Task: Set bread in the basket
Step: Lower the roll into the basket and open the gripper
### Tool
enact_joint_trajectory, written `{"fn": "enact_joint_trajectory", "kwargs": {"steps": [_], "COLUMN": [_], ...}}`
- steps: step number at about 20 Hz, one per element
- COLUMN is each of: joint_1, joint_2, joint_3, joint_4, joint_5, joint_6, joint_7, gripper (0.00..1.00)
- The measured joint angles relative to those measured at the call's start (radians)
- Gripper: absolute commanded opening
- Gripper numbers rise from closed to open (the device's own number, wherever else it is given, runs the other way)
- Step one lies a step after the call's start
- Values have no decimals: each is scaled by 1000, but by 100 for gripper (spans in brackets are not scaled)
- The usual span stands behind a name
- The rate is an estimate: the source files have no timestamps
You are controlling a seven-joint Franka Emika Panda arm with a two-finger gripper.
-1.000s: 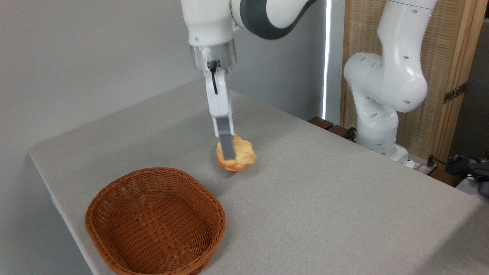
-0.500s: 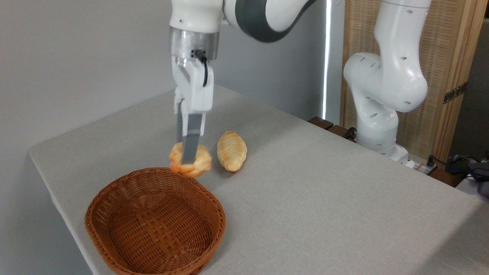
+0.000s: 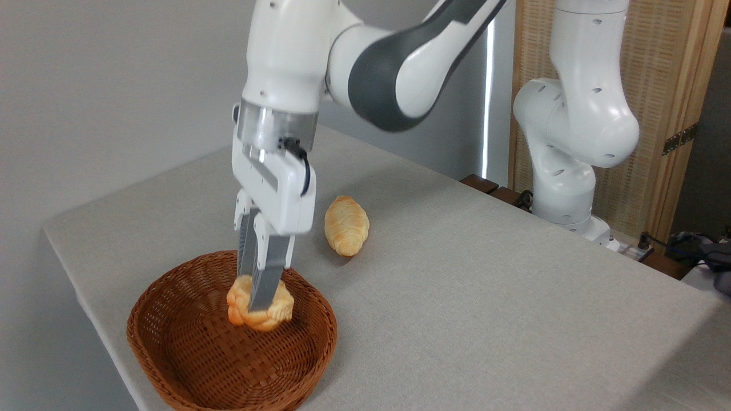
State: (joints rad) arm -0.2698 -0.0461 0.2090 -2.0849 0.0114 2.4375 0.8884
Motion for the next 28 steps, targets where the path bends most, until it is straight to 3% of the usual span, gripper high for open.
{"fn": "enact_joint_trajectory", "kwargs": {"steps": [5,21,28], "joint_1": [-1,1,-1], "joint_2": [43,46,-3], "joint_3": [0,6,5], "joint_4": [3,9,19], "joint_5": [0,0,0], "joint_6": [19,19,-40], "joint_7": [-49,-50,-144], "gripper": [100,100,100]}}
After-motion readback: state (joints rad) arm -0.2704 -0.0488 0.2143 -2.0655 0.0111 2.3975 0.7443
